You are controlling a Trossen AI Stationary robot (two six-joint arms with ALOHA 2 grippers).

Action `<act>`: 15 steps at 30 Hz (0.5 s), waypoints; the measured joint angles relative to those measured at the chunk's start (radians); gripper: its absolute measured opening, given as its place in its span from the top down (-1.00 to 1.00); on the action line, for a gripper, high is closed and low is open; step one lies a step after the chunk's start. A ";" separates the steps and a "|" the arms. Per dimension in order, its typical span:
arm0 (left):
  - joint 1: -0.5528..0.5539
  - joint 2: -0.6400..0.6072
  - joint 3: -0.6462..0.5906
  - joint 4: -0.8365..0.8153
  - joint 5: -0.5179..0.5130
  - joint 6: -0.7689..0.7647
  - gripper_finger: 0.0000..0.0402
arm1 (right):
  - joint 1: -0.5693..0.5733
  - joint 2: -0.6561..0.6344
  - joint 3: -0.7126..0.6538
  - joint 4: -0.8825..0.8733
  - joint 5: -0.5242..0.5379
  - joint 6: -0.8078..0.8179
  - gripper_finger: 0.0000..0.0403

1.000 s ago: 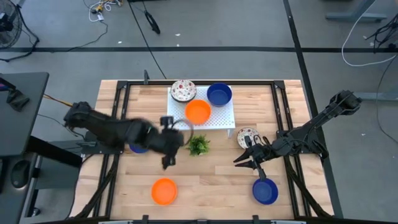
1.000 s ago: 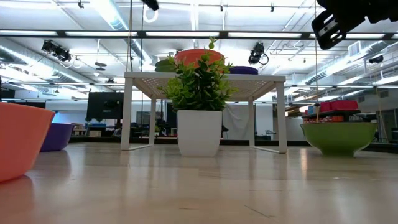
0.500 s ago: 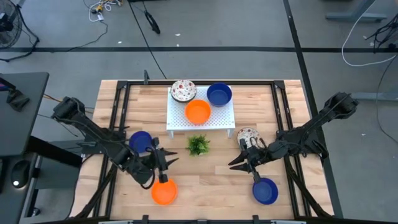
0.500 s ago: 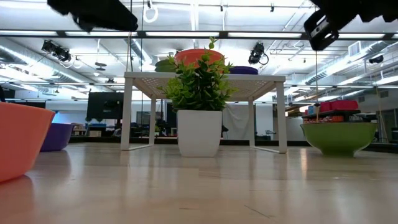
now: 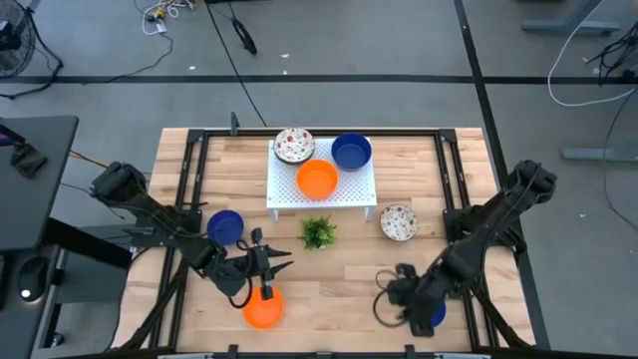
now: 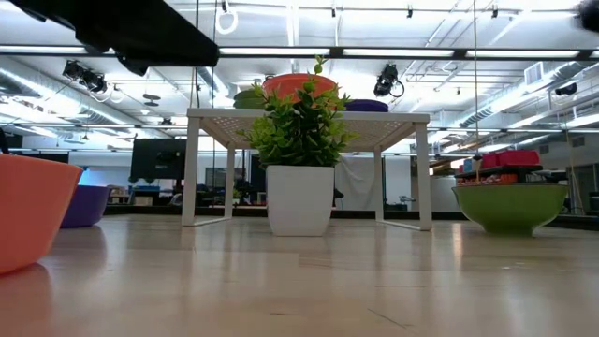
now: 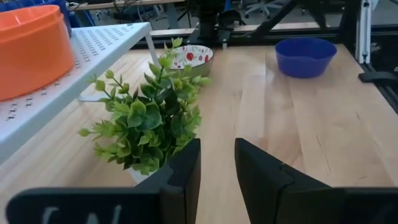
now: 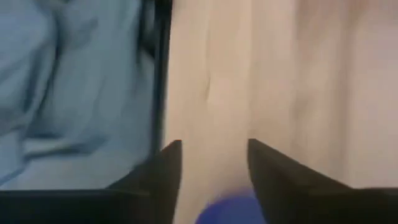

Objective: Pick & Place Mini bowls
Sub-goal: Stack the blue bowl on top of the blue bowl on the shelf

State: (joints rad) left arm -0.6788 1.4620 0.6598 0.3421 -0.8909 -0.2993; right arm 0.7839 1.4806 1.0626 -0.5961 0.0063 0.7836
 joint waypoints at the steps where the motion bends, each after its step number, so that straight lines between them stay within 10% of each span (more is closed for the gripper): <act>1: 0.000 0.003 0.000 0.006 0.001 -0.001 0.49 | 0.013 0.020 0.027 -0.052 -0.052 0.064 0.00; 7: 0.002 0.006 0.000 0.004 -0.004 0.015 0.49 | 0.069 0.143 0.102 -0.151 -0.183 0.375 -0.24; 15: 0.004 0.006 0.000 0.013 -0.007 0.061 0.49 | 0.074 0.223 0.101 -0.176 -0.155 0.504 -0.02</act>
State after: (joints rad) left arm -0.6750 1.4681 0.6601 0.3554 -0.8974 -0.2379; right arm 0.8577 1.7040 1.1633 -0.7723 -0.1490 1.2874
